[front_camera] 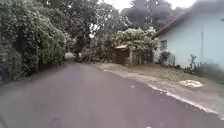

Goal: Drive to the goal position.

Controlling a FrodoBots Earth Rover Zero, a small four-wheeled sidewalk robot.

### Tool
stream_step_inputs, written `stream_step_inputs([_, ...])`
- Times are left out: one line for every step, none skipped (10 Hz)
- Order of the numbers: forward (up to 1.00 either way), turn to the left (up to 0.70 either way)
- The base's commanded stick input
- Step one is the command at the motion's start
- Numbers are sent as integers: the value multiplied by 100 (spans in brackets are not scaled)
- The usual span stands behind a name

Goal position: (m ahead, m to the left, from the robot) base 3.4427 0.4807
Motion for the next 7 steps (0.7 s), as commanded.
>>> stream_step_inputs([70,0])
stream_step_inputs([70,0])
stream_step_inputs([70,0])
stream_step_inputs([70,0])
stream_step_inputs([70,0])
stream_step_inputs([70,0])
stream_step_inputs([70,0])
